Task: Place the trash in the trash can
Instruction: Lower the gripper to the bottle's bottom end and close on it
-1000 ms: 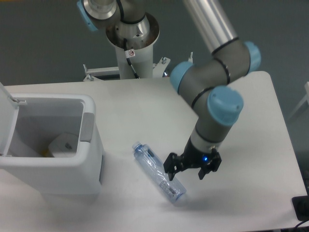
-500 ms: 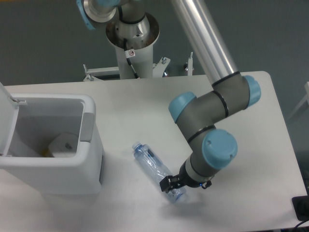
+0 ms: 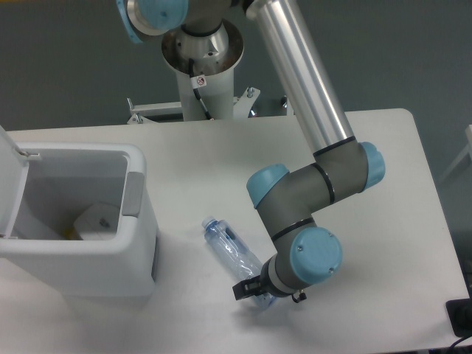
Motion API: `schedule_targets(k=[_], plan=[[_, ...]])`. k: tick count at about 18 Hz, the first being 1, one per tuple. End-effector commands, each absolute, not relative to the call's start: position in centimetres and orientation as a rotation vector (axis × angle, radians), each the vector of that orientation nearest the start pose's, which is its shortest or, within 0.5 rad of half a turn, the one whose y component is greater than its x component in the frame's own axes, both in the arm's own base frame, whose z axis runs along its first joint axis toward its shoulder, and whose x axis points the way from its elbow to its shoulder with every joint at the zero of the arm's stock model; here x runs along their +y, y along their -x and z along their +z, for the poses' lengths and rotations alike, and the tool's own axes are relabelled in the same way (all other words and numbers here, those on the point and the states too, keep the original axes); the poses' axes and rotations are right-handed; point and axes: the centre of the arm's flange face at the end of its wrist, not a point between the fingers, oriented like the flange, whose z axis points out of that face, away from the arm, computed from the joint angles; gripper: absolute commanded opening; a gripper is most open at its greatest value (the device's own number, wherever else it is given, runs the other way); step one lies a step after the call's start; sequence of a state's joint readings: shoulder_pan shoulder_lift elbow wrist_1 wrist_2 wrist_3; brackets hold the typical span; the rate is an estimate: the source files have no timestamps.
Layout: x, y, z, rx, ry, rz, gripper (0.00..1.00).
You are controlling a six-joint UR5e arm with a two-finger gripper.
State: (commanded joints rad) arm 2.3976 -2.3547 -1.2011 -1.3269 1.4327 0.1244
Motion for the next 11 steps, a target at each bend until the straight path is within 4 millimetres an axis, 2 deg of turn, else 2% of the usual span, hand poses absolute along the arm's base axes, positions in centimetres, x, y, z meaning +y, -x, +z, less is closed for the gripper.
schedule_targets(k=[3, 4, 11], plan=[[61.20, 44.37, 19.06, -1.181, 3.008, -0.275, 0.49], [61.29, 44.18, 19.12, -1.204, 3.001, -0.268, 0.44], [61.26, 44.24, 19.99, -1.202, 2.993, -0.249, 0.42]])
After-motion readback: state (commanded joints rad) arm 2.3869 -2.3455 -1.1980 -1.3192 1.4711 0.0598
